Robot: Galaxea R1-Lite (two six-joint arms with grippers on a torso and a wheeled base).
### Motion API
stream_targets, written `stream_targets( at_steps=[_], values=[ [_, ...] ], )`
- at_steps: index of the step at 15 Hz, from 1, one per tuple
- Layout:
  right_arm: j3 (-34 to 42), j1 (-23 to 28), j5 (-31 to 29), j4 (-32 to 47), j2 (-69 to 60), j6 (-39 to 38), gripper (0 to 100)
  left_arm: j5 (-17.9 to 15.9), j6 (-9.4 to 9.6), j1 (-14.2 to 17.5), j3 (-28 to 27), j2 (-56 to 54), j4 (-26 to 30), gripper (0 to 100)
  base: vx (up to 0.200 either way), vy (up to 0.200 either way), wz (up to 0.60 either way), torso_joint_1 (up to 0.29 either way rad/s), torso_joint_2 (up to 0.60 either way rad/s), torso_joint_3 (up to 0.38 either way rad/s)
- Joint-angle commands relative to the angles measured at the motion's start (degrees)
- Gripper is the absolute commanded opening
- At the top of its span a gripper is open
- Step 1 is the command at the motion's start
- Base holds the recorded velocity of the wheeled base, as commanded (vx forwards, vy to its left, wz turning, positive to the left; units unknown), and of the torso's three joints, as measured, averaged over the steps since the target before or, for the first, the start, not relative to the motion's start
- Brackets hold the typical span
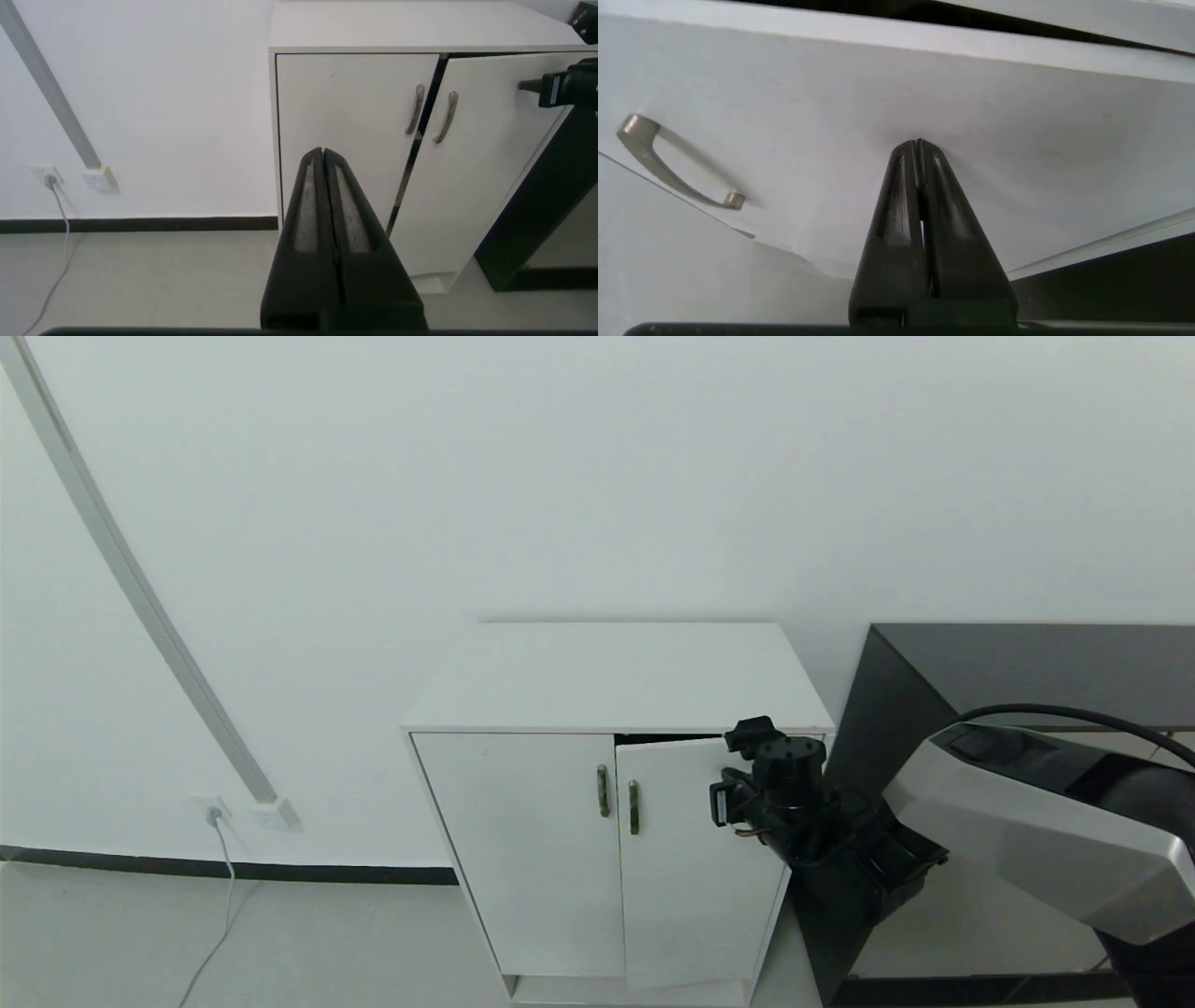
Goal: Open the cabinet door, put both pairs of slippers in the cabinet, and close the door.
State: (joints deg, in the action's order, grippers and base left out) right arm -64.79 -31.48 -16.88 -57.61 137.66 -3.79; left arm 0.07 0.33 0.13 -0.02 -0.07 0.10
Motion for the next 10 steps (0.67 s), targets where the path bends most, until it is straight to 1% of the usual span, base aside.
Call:
stream_targets(
  at_steps=[1, 10],
  values=[
    [-0.51, 0.19, 0.01, 0.04, 0.42, 0.01, 0, 0.01, 0.02, 0.04, 0.02, 0.07, -0.01, 0, 0.0, 0.0, 0.0, 0.0, 0.0, 0.0],
    [-1.74, 1.68, 0.01, 0.22, 1.12, 0.01, 0, 0.01, 0.02, 0.04, 0.02, 0.07, -0.01, 0, 0.0, 0.0, 0.0, 0.0, 0.0, 0.0]
  ],
)
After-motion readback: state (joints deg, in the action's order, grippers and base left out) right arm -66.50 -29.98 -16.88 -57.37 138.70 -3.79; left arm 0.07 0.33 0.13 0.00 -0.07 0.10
